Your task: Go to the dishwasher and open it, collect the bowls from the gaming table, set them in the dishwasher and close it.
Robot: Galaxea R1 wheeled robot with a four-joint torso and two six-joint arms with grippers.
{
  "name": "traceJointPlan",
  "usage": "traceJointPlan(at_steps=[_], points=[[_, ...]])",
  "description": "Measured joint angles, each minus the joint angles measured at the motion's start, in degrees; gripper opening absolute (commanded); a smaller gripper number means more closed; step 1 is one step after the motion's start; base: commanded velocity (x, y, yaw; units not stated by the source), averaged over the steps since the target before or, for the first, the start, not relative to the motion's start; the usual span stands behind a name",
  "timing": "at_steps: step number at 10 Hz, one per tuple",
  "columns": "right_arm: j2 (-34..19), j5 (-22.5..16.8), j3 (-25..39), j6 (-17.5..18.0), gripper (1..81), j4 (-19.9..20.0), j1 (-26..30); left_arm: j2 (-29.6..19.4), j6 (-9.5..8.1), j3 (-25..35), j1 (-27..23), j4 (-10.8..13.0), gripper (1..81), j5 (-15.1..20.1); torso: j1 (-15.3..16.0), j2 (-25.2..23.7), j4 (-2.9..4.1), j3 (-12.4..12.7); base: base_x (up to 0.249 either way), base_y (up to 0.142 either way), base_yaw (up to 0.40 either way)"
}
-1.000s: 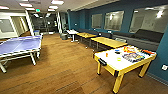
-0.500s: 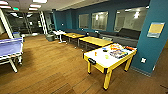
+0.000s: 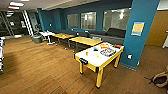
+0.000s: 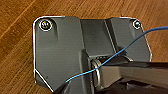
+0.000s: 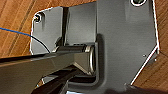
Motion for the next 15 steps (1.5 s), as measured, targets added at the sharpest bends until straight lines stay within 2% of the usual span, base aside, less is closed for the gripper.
traceJointPlan(at_steps=[9, 13, 15], points=[[0.04, 0.06, -0.02, -0.02, 81.1, 0.00, 0.20, 0.05, 0.04, 0.16, 0.37, 0.13, 81.1, 0.18, 0.00, 0.00, 0.00, 0.00, 0.000, 0.000, 0.000], [0.06, -0.16, -0.02, -0.02, 81.1, -0.02, -0.11, 0.05, 0.04, 0.16, 1.16, 0.13, 81.1, 0.35, 0.02, -0.05, 0.00, 0.02, 0.088, 0.000, 0.000], [0.13, 0.24, -0.02, -0.18, 81.1, 0.00, 0.85, 0.02, 0.24, 0.16, 0.00, 0.16, 81.1, -0.21, 0.08, -0.02, 0.00, 0.02, 0.098, 0.000, 0.000]])
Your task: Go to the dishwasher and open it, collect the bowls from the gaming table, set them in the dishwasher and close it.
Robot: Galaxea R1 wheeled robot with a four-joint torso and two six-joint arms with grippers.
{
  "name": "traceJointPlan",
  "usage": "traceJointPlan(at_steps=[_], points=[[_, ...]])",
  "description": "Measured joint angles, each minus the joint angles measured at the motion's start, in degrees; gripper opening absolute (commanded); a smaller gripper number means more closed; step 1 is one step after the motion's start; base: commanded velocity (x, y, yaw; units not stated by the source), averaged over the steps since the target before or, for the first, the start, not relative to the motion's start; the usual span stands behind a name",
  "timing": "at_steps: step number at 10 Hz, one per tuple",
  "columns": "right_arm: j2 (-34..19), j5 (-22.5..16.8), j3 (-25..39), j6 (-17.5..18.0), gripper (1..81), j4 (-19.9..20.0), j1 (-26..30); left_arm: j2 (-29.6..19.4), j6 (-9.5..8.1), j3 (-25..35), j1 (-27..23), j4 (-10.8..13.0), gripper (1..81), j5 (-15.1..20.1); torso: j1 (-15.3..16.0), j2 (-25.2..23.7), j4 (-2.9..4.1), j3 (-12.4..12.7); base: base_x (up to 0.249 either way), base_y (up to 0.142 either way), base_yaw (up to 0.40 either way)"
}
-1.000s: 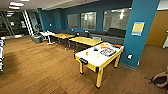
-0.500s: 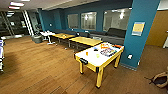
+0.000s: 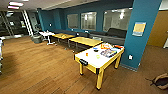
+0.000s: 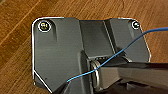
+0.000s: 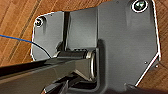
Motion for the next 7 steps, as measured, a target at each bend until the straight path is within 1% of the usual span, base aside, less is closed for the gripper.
traceJointPlan(at_steps=[7], points=[[0.04, -0.13, 0.00, 0.18, 81.1, 0.00, -0.35, 0.00, 0.00, 0.00, 0.52, 0.00, 81.1, 0.23, 0.00, 0.00, 0.00, 0.00, 0.110, 0.000, 0.000]])
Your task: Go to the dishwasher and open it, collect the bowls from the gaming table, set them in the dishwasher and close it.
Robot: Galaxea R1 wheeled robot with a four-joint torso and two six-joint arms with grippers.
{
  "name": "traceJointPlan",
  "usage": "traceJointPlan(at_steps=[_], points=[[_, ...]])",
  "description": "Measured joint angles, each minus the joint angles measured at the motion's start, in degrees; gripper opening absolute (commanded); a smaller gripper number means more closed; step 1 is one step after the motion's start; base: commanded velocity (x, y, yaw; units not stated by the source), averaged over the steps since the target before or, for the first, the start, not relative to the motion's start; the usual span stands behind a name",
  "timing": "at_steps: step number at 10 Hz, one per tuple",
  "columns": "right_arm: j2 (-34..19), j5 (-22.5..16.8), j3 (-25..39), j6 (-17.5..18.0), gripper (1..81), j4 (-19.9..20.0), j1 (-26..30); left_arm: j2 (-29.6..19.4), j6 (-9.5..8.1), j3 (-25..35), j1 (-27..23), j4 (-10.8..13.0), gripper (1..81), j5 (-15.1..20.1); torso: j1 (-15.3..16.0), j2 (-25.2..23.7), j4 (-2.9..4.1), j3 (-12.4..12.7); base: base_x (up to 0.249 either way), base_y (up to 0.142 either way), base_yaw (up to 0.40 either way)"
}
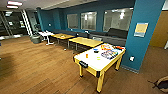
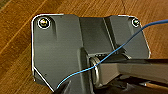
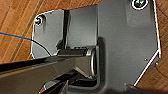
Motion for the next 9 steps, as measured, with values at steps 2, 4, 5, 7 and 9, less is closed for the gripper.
traceJointPlan(at_steps=[2, 4, 5, 7, 9], points=[[0.00, 0.00, 0.00, 0.00, 81.1, 0.00, 0.00, 0.00, 0.00, 0.00, 0.00, 0.00, 81.1, -0.02, 0.00, 0.00, 0.00, 0.00, 0.113, 0.000, 0.000], [-0.02, 0.02, 0.00, 0.00, 81.1, 0.00, 0.00, 0.00, 0.00, 0.00, 0.00, 0.00, 81.1, 0.00, 0.00, 0.00, 0.00, 0.00, 0.113, 0.000, 0.000], [0.00, 0.00, 0.00, 0.00, 81.1, 0.00, 0.00, 0.00, 0.00, 0.02, 0.00, 0.00, 81.1, 0.00, 0.00, 0.00, 0.00, 0.00, 0.114, 0.000, 0.000], [0.00, 0.02, 0.00, 0.00, 81.1, 0.00, 0.00, -0.02, 0.00, 0.00, 0.00, 0.00, 81.1, 0.00, -0.02, 0.00, 0.00, 0.00, 0.116, 0.031, 0.000], [-0.02, 0.00, 0.00, -0.02, 81.1, 0.00, -0.02, 0.02, 0.00, 0.02, 0.00, 0.00, 81.1, 0.00, -0.02, 0.00, 0.00, 0.00, 0.116, 0.065, 0.000]])
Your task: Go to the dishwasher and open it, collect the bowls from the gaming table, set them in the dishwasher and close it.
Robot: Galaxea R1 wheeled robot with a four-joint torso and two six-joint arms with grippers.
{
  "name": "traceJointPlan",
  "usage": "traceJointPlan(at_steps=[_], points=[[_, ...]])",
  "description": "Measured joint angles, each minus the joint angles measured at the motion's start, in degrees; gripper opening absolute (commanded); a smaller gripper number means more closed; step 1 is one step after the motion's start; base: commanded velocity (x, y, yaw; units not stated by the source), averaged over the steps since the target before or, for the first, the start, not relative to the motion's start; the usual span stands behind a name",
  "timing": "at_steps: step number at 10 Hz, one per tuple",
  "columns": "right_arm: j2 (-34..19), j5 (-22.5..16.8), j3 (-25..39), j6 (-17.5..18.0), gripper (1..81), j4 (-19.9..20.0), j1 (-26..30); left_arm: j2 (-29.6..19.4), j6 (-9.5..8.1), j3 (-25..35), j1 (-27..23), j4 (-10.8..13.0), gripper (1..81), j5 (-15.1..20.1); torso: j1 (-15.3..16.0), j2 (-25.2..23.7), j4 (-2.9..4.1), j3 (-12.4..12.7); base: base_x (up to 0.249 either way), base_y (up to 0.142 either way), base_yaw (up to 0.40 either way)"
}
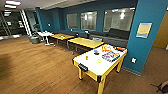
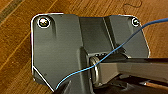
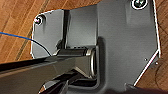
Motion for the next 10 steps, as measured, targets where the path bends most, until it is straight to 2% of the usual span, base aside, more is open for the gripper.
traceJointPlan(at_steps=[6, 10], points=[[0.05, 0.00, 0.00, 0.00, 81.1, 0.00, 0.05, -0.05, 0.00, 0.09, -0.02, 0.00, 81.1, 0.00, 0.05, 0.00, 0.00, 0.00, 0.119, 0.067, 0.000], [0.13, 0.04, 0.00, -0.02, 81.1, 0.00, 0.21, -0.30, 0.00, -0.07, -0.18, 0.00, 81.1, -0.04, 0.07, 0.00, 0.00, 0.00, 0.138, 0.000, 0.000]])
